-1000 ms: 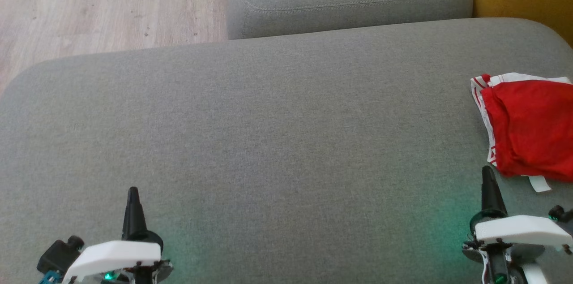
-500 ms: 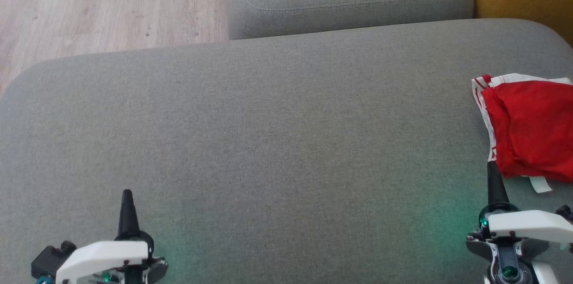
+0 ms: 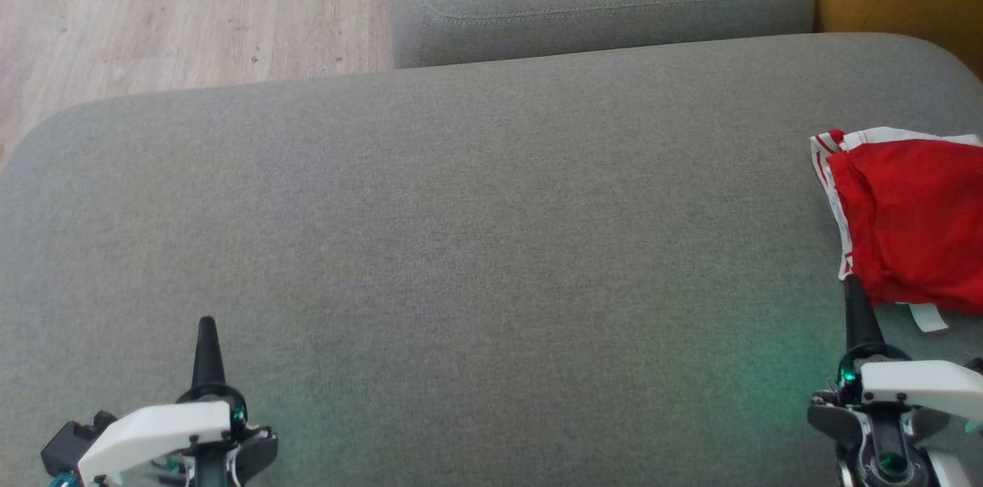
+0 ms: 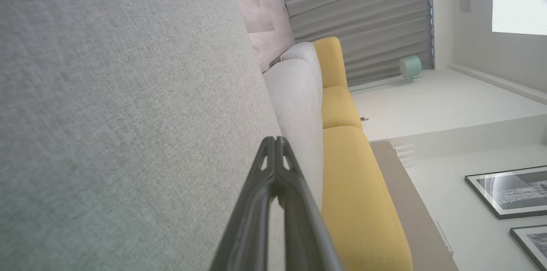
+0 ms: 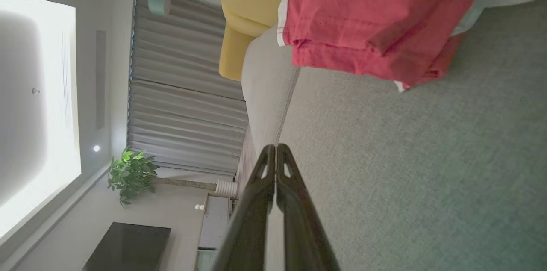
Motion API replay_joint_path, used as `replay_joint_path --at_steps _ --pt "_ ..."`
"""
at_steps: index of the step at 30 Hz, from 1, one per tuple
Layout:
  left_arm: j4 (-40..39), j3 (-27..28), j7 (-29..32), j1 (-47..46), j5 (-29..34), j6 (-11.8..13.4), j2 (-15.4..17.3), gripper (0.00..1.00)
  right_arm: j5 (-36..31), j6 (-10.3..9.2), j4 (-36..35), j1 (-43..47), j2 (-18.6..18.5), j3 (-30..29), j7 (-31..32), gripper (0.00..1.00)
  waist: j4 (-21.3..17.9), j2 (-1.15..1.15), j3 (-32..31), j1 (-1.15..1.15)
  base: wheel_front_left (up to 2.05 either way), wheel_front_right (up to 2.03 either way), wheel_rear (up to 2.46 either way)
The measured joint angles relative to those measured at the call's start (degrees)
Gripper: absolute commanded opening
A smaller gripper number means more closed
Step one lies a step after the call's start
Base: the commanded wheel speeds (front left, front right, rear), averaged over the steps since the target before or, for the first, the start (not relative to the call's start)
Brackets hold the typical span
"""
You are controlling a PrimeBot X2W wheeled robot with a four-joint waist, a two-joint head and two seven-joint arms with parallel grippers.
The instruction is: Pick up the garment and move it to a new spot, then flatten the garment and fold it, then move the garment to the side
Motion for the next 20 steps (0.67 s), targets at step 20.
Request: replay_joint_path --at_steps 20 --pt "-0.3 2.4 3.5 -0.3 -10.9 0.0 0.0 0.0 13.1 0.0 -0.8 -1.1 0.0 -1.5 3.3 0.0 0.2 0.0 -0.1 0.0 0.0 0.0 0.0"
